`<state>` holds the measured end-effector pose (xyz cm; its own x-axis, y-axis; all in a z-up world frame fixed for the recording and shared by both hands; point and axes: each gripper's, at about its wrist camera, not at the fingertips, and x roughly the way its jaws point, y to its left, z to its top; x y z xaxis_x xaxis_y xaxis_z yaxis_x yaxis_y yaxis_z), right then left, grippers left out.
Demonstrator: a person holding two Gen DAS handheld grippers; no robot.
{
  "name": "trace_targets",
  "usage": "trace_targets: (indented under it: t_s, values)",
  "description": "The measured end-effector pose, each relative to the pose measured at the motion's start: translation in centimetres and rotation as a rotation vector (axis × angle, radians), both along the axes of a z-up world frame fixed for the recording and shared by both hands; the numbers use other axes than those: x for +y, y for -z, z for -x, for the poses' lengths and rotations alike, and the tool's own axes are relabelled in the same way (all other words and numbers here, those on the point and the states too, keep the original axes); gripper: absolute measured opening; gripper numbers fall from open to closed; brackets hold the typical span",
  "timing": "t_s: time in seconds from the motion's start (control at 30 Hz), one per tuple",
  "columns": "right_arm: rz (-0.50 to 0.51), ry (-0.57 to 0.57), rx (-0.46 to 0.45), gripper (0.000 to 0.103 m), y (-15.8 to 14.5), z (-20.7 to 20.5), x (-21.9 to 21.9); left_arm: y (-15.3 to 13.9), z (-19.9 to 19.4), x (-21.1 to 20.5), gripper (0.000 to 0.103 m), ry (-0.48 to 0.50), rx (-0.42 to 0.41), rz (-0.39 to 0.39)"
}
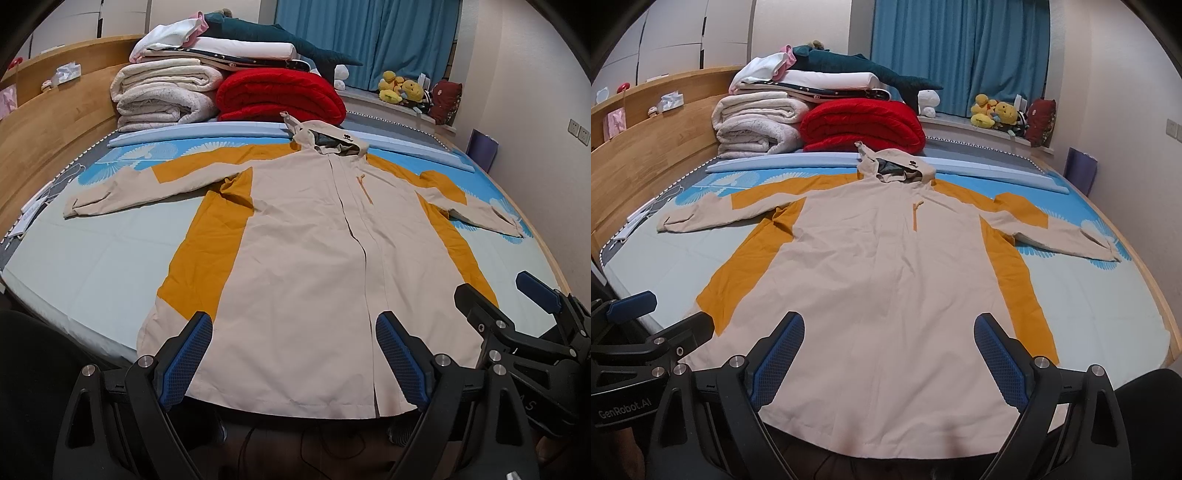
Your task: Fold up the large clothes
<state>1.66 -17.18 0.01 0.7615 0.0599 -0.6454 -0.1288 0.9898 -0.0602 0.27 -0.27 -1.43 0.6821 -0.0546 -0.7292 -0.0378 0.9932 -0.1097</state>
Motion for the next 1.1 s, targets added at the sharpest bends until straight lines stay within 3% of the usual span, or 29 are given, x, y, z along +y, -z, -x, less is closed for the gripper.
trace_targets:
  t_s: [1.1]
  values:
    - [-0.005, 0.016, -0.037, 0.094, -1.2, 0.1, -0.8, -0.5, 0.4, -1.4, 0.088, 0.032, -0.031, -0.017]
